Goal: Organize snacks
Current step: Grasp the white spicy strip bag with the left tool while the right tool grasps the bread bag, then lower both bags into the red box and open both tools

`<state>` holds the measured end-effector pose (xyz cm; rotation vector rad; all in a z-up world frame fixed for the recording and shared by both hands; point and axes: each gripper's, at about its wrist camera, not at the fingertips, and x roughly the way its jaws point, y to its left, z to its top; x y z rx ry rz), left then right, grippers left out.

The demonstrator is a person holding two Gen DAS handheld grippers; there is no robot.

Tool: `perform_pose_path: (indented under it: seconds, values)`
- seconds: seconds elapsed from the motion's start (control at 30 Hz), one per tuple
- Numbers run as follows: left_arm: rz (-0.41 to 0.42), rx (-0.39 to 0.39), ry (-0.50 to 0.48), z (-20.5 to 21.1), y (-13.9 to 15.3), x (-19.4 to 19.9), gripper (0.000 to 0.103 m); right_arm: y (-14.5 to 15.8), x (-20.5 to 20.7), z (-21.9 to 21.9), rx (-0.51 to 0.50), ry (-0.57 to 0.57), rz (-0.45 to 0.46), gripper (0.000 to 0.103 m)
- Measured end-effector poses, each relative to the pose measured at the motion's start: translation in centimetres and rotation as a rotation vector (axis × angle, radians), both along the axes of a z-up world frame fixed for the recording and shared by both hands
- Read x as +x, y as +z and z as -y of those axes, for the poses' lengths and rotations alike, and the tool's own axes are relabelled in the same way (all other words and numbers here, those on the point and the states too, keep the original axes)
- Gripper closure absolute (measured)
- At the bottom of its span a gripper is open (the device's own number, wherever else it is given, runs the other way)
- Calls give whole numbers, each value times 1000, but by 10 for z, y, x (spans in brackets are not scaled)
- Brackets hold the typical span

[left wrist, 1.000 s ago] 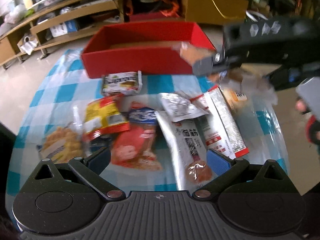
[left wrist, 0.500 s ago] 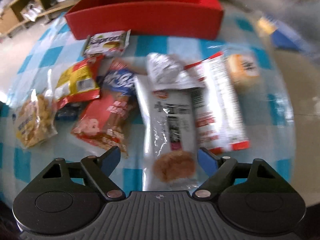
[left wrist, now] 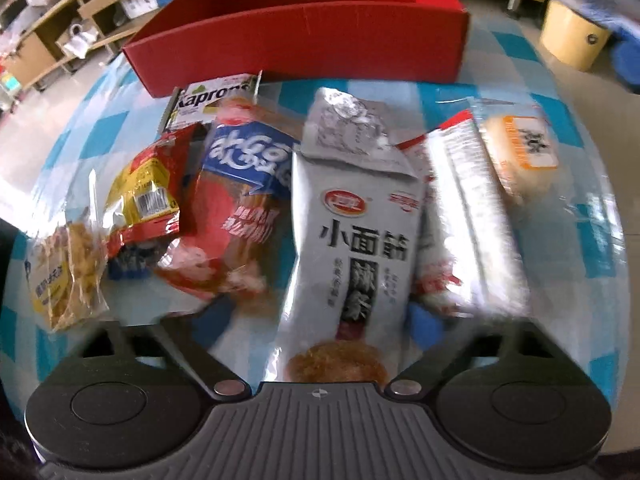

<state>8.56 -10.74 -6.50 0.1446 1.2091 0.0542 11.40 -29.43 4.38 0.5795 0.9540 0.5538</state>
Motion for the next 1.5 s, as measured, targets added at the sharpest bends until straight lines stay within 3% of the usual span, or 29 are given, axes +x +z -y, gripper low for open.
perform_pose_path:
  seconds: [0.07,0.17,0.3,0.57,0.83,1.17,1.5]
  values:
    - [-17,36,-37,3,5,-6,45,1,-1,-2,-1,6,2,25]
    - [-39,50,-57,0,6,-14,49,3,0,-5,-3,-1,4,25]
    - [-37,0,-87,-10,14,-21,53,-1,2,-10,-43,-22,-4,25]
    - [31,-136,-110,-35,40,-23,55,-4,17,-35,-112,-24,-21,25]
    - [59,-270,-28,-75,62,-10,55,-3,23,-46,-159,-42,-8,25]
    - [177,-284,10,-96,100,31,54,4,42,-60,-199,-59,16,25]
    - [254,-276,57,-101,114,92,54,6,81,-69,-192,-101,28,25]
